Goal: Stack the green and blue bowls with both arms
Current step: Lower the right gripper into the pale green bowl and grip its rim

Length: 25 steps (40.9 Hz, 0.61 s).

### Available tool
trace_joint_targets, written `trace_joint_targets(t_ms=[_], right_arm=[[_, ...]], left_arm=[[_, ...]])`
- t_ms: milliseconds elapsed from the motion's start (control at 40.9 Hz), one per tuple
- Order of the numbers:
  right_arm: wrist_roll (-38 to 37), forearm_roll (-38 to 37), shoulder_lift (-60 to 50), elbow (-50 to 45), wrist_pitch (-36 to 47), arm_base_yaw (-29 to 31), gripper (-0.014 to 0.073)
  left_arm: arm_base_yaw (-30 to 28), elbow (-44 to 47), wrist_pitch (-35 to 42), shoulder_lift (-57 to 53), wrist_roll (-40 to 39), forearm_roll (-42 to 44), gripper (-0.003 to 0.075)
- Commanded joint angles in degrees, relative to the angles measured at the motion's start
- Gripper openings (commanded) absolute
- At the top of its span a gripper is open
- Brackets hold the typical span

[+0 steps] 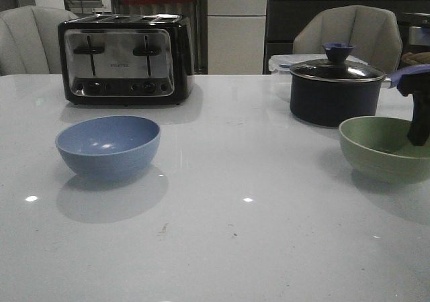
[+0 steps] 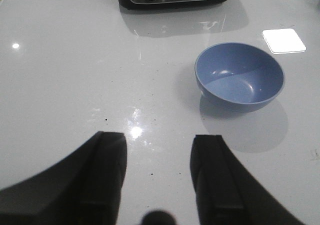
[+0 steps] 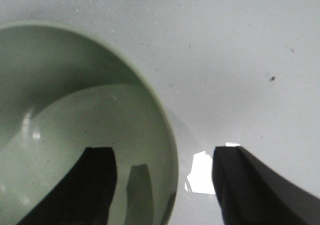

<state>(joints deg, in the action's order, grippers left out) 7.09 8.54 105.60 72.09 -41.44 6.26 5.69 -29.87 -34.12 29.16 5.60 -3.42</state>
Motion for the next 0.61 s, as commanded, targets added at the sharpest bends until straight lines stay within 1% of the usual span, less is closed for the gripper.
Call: trace_joint_targets(t_ms=[0,49,73,269,342,391,464,586], right_arm=[[0.8,0.3,-0.7,3.4,1.0,0.4,0.0516],[0.8,0.2,0.0,4.0,0.8,0.4,0.0496],[0.8,0.2,0.3,4.1,0.7,0.4,0.0472],[0.8,0.2,0.6,4.1,0.9,0.4,0.0211],[0.9,0.2,0.4,4.1,0.8,0.4,0.0141],[0.9,0.2,0.1,4.1,0.7,0.4,0.0104],[1.0,0.3,-1.0,4.1,0.4,0.2,0.0073],[1.6,0.3,-4.2,4.1,-0.2,-1.2,0.0066]], left_arm=[[0.5,-1.7,4.6,0.6,-0.5,-0.3,0.0360],[0.5,-1.7,4.6,0.6,-0.5,-0.3,0.0360],[0.5,-1.7,4.6,0.6,-0.5,-0.3,0.0360],[0.5,-1.7,4.6,0.6,-0.5,-0.3,0.0360],[0.5,-1.7,4.6,0.6,-0.5,-0.3,0.0360],[0.5,-1.7,4.6,0.6,-0.5,-0.3,0.0360],[0.5,-1.7,4.6,0.6,-0.5,-0.3,0.0360],[0.5,-1.7,4.6,0.6,-0.5,-0.3,0.0360]])
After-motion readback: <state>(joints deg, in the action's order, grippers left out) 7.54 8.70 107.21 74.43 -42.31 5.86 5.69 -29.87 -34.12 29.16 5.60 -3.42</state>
